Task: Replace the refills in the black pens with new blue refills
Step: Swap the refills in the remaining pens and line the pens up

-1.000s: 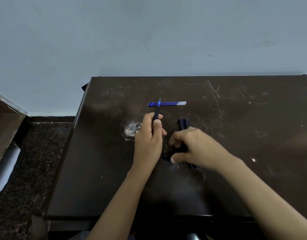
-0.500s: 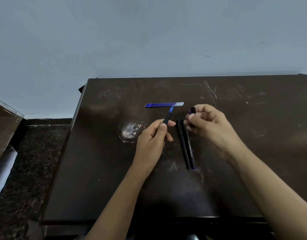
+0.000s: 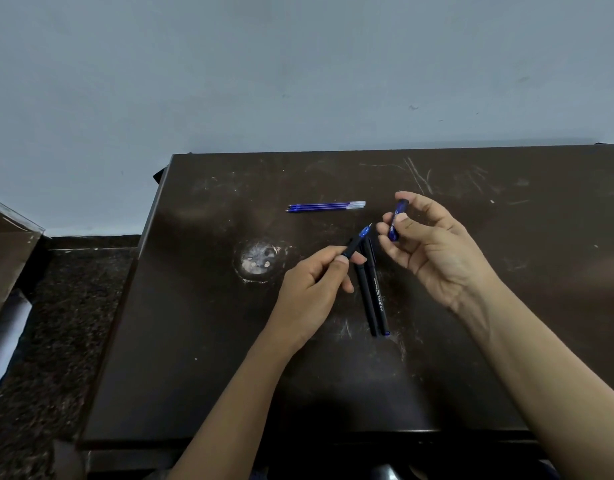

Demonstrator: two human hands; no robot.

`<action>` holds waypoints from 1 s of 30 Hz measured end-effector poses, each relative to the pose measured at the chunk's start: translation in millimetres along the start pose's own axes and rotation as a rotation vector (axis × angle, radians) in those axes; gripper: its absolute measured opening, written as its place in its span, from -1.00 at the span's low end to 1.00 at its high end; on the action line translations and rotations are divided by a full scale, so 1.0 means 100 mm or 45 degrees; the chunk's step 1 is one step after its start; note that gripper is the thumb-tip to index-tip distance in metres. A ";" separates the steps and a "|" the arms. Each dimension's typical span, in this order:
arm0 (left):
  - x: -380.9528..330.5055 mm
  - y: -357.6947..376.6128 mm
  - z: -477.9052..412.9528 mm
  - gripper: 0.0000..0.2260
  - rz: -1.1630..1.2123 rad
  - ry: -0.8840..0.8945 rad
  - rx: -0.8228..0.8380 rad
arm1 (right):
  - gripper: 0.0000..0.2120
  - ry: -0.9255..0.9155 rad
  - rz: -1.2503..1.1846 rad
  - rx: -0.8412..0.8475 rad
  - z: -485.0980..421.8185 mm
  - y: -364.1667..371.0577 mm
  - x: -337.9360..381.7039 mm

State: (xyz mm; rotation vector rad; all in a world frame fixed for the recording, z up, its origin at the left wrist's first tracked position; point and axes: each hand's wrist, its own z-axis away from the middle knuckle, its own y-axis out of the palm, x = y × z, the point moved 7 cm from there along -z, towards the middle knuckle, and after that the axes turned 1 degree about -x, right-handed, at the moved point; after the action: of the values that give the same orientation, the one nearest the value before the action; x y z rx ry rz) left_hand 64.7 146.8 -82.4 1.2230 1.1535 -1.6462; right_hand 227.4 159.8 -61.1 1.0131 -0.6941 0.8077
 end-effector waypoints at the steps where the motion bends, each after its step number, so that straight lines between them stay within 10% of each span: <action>1: 0.00 0.00 0.00 -0.76 -0.001 -0.001 -0.001 | -0.70 -0.019 0.059 -0.002 -0.01 0.00 0.01; 30: 0.03 0.01 0.02 -0.79 -0.094 0.023 0.028 | -0.81 -0.167 0.815 0.218 0.03 0.09 0.04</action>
State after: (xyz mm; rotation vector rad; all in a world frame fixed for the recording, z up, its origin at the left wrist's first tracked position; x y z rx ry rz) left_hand 64.8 144.7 -85.3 1.2248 1.2074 -1.7094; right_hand 221.6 161.3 -52.4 1.0110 -1.1021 1.3819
